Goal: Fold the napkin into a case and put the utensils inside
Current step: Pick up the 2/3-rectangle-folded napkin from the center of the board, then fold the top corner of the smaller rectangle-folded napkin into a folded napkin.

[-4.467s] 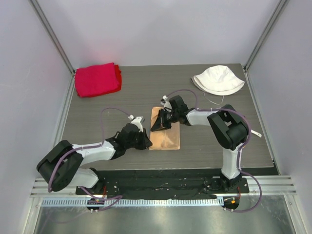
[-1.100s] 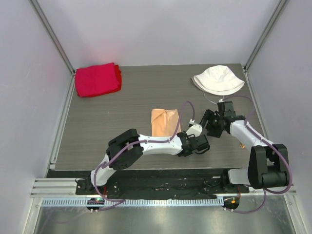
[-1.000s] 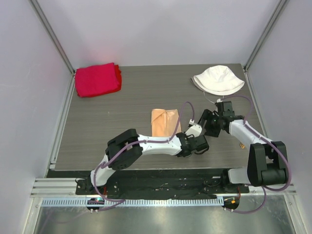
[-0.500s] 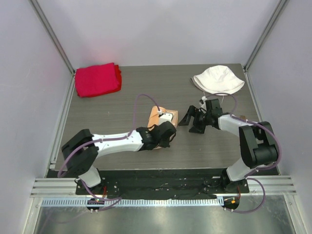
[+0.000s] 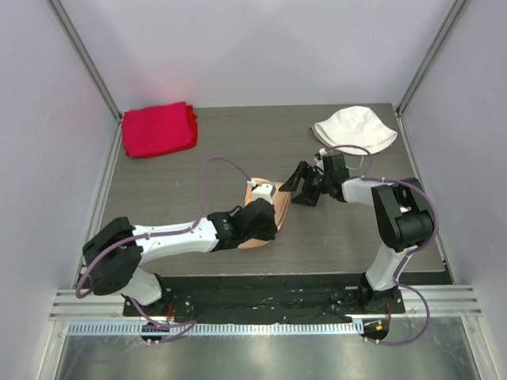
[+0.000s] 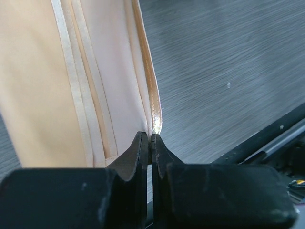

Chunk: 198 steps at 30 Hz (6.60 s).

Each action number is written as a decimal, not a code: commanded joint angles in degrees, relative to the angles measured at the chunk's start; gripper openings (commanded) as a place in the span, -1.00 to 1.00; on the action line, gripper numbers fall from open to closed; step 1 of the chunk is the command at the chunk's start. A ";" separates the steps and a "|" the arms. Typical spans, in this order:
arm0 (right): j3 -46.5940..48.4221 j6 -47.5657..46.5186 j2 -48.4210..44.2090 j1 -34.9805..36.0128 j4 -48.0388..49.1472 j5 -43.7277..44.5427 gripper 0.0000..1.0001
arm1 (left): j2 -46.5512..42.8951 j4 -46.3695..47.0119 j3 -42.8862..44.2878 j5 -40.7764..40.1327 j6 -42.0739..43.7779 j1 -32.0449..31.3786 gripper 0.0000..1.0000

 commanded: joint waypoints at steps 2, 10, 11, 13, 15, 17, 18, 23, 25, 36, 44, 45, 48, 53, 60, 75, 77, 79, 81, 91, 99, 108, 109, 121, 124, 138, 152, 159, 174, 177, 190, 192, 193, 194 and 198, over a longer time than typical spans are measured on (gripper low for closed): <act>1.34 1.29 2.70 0.68 2.63 1.18 0.53 | -3.34 5.42 -0.53 0.17 0.23 0.23 -0.92; 3.19 0.24 5.69 0.59 3.34 2.41 0.15 | -2.19 7.26 -2.29 2.02 0.23 0.67 -0.93; 3.71 -0.19 5.86 0.59 3.34 2.67 0.10 | -2.19 7.35 -2.29 2.46 0.14 0.67 -0.93; 4.07 -1.51 6.21 0.77 3.07 3.55 -0.03 | -2.10 8.75 -2.73 2.98 0.14 0.67 -0.93; 5.04 -2.13 6.74 0.94 3.16 2.77 -0.11 | -2.10 9.29 -3.25 3.51 0.05 0.67 -0.93; 5.39 -2.31 6.48 1.21 4.12 1.71 -0.36 | -2.19 10.43 -3.95 4.04 0.32 0.67 -0.92; 5.39 -2.39 6.13 1.64 4.22 1.88 -0.45 | -1.93 10.87 -4.13 4.65 0.66 0.67 -0.92; 5.83 -1.52 5.34 2.35 3.78 2.67 -0.98 | 0.44 14.03 -5.80 7.73 2.07 0.93 -0.84; 5.92 -1.52 5.43 2.35 3.69 3.02 -0.98 | 1.06 14.56 -5.63 10.26 2.42 1.89 -0.75; 7.85 -3.01 5.34 2.35 -0.25 3.73 -0.55 | 3.08 17.54 -3.69 18.01 1.64 5.15 -0.91; 2.67 -6.25 0.51 2.35 -5.45 3.46 0.16 | 2.82 18.16 -4.13 20.12 0.84 5.15 -0.94; 2.23 -6.87 0.42 2.35 -5.36 3.38 0.19 | 2.64 18.34 -4.40 20.39 0.67 5.15 -0.94; 1.78 -7.84 1.38 2.44 -4.49 3.47 0.22 | 1.77 18.60 -5.10 21.09 0.05 5.15 -0.95; 6.00 -8.02 5.50 2.26 -2.81 4.08 0.11 | 0.53 17.38 -5.19 21.27 0.31 5.15 -0.97; 10.13 -7.84 9.73 0.86 -2.90 5.13 -0.46 | -0.08 17.19 -5.54 21.88 0.32 5.15 -1.00; 15.23 -18.74 0.33 0.50 -23.72 23.58 -0.89 | 0.98 22.46 -9.13 18.37 -2.32 4.54 -1.00; 15.85 -19.36 -0.46 0.59 -25.40 24.47 -0.89 | -0.16 24.04 -10.81 17.05 -2.85 4.62 -1.00; 16.90 -19.71 -0.73 0.86 -27.15 26.40 -0.89 | -0.61 24.14 -12.39 16.35 -2.85 4.80 -1.00; 18.56 -20.15 -0.82 1.47 -29.26 27.63 -0.89 | -1.39 25.10 -13.45 16.00 -2.94 4.89 -1.00; 25.78 -19.45 0.85 6.57 -36.74 37.12 -0.90 | -5.87 22.21 -18.19 9.32 -2.41 5.33 -1.00; 31.48 -17.25 3.75 9.64 -40.17 39.32 -0.73 | -9.66 20.01 -23.55 4.84 -3.11 5.42 -1.00; 33.69 -15.41 6.56 10.08 -39.47 34.32 -0.98 | -11.77 20.62 -26.99 1.93 -4.17 5.50 -1.00; 33.86 -15.40 7.00 10.00 -39.12 33.27 -0.98 | -12.03 21.15 -26.90 3.85 -3.64 5.50 -1.00; 28.43 -15.84 1.31 9.03 -37.53 34.75 -0.13 | -13.71 24.14 -25.32 9.93 -1.00 5.50 -1.00; 25.09 -16.19 -0.20 9.03 -37.27 34.84 0.19 | -13.36 24.67 -25.05 10.89 -1.00 5.50 -0.99; 9.18 -1.01 -1.60 11.14 -20.05 18.32 0.50 | -12.13 25.72 -24.70 13.88 -1.62 5.50 -0.99; -0.40 2.61 -5.56 13.51 -15.82 17.88 0.03 | -11.59 28.79 -24.09 18.10 -1.62 5.42 -1.00; -0.33 -0.10 -6.01 12.81 -15.47 19.46 -0.72 | -10.02 31.78 -22.42 25.04 0.57 4.10 -0.93; 3.46 -9.51 -4.24 9.39 -17.84 16.30 -0.98 | -3.52 15.18 -5.65 17.58 0.85 12.53 -0.59; 3.81 -10.83 -4.51 9.29 -18.45 16.47 -0.98 | 2.19 14.91 -2.66 16.01 1.37 14.99 -0.79; 6.00 -13.12 -4.33 9.21 -21.09 16.73 -0.98 | 18.45 16.76 5.34 9.49 5.33 15.70 -0.88; 6.88 -13.29 -4.33 9.29 -21.97 16.82 -0.98 | 20.82 17.28 6.14 9.66 5.24 15.79 -0.88; 7.23 -13.38 -4.33 9.21 -22.15 16.74 -0.98 | 21.27 17.72 6.41 9.93 4.98 15.70 -0.88; 7.58 -13.56 -4.33 9.47 -22.85 16.74 -0.98 | 21.97 18.07 6.59 10.63 4.45 15.70 -0.88; 10.39 -13.73 -4.33 10.52 -24.52 18.14 -0.98 | 23.38 19.48 6.33 11.95 3.22 15.70 -0.90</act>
